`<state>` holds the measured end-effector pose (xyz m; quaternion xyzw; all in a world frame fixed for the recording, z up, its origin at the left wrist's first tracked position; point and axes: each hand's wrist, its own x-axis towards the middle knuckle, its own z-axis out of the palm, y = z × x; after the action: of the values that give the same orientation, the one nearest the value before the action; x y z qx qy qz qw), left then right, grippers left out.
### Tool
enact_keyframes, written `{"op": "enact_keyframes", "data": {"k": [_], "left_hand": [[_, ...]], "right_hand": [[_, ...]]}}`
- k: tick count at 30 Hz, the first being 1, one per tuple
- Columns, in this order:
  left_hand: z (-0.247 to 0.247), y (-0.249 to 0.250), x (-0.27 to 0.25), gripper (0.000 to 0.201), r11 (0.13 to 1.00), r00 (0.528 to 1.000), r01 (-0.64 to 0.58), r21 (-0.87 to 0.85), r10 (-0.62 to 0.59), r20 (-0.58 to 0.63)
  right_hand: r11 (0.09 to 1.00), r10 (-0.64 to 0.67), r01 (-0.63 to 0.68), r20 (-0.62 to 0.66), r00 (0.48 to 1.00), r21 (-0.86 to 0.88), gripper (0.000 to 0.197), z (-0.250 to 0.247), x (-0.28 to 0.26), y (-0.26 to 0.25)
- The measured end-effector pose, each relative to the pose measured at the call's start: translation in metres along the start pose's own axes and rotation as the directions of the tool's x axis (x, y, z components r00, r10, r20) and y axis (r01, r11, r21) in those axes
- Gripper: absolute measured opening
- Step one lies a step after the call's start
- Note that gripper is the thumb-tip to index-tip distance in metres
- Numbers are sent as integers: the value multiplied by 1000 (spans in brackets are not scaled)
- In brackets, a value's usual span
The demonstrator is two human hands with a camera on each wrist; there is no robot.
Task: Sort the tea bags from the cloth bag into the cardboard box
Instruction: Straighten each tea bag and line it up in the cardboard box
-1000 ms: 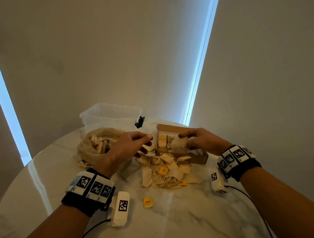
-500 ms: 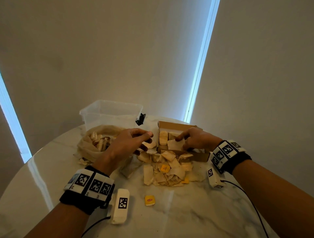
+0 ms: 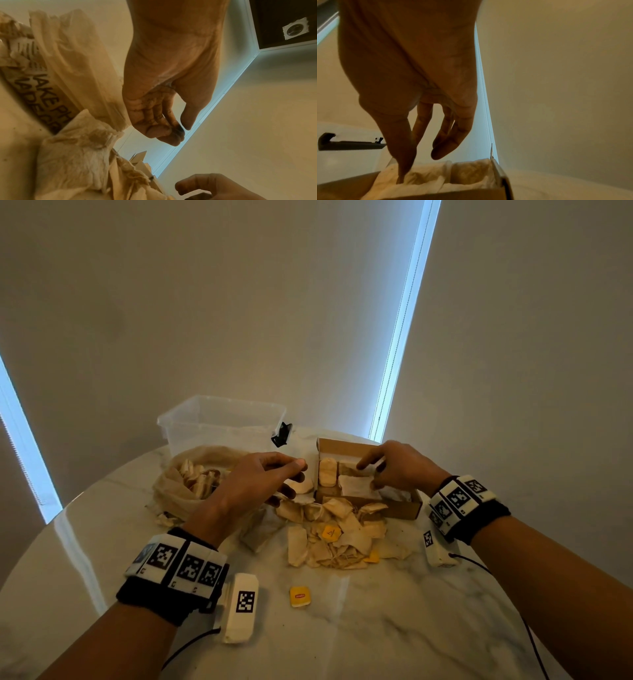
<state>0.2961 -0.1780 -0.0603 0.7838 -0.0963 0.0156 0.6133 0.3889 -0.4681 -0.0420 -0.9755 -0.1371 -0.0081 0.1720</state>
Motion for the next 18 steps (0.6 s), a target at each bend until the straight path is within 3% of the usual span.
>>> {"op": "enact_keyframes", "data": {"k": [5,12,18], "left_hand": [[0,-1,0,22,1000,1000,-8,7,8,-4],[0,-1,0,23,1000,1000,-4,18,4,-3],[-2,-1,1,25,1000,999,-1,-17,1,-35]], "right_hand": [[995,-32,42,-110,993,86,26,-2,-2,0],[990,-54,68,111,992,-125,20,15,-4,-7],[991,-109,116,-97,989,65,17,-10,-12,-23]]}}
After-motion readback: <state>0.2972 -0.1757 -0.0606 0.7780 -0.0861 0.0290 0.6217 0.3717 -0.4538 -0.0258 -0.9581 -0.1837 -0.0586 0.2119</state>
